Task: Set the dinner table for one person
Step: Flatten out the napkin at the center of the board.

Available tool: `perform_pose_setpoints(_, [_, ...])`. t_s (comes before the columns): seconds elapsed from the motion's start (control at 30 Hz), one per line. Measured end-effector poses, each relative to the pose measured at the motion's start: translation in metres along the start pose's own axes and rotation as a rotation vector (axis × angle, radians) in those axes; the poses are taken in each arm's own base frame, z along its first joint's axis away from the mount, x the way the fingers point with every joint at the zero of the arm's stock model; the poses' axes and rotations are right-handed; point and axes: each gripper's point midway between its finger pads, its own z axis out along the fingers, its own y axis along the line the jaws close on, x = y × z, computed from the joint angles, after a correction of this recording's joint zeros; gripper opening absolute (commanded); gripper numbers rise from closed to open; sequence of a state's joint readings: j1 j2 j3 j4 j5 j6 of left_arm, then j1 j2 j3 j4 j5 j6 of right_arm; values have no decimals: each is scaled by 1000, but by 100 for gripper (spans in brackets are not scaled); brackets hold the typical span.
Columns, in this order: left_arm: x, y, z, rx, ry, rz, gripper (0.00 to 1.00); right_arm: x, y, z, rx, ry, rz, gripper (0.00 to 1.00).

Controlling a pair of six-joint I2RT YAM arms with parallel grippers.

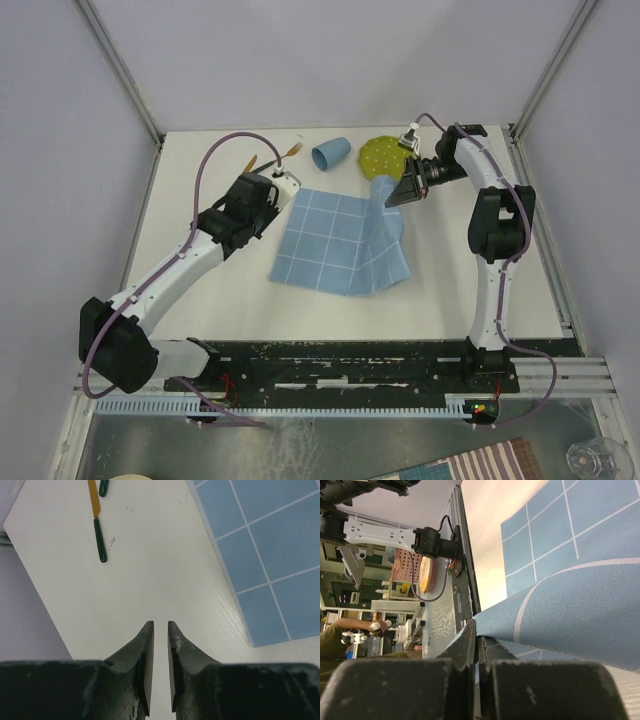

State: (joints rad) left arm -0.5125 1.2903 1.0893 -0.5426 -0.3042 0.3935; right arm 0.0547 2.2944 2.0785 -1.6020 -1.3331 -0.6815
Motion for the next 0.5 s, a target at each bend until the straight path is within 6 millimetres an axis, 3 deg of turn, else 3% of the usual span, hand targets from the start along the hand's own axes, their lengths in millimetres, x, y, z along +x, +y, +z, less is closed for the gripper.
perform_pose_setpoints(0.2, [0, -10, 7, 23, 16, 21, 24, 18, -27, -3, 1, 8, 37, 2])
perform_pose_setpoints(0.5, [-1, -12, 7, 25, 15, 24, 23, 31, -77, -45, 54, -64, 103, 2])
